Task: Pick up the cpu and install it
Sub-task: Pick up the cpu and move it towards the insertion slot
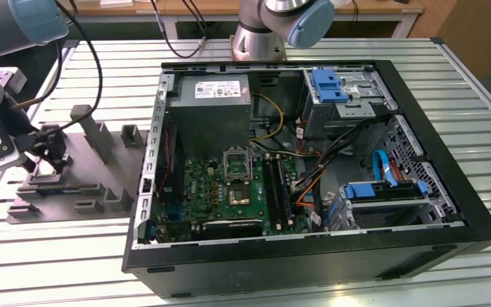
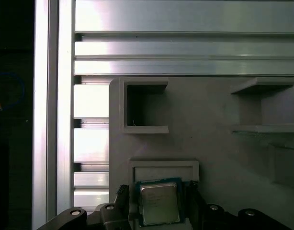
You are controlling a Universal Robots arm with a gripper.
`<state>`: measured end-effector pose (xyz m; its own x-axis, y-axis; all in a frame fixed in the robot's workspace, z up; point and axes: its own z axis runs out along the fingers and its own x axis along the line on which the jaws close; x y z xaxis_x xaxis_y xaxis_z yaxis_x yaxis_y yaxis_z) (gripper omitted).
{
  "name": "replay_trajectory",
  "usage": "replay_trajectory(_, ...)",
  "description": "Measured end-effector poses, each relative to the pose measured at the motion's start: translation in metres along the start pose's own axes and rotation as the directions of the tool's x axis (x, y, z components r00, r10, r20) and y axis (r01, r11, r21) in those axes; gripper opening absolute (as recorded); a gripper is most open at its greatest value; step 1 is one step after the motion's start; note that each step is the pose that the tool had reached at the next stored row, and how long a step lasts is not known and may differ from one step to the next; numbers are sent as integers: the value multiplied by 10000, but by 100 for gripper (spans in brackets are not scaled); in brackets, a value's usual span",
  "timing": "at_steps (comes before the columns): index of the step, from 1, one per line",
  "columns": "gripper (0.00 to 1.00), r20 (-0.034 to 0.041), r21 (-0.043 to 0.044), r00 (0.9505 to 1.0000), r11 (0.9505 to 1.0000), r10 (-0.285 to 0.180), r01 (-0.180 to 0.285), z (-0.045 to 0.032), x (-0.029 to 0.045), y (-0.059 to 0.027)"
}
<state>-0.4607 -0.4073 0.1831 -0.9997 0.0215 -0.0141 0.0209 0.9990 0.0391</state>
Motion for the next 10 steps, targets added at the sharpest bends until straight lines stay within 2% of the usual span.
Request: replay_trajectory(10,59,-2,1,10000,10000,1,-1,7,-20,-10)
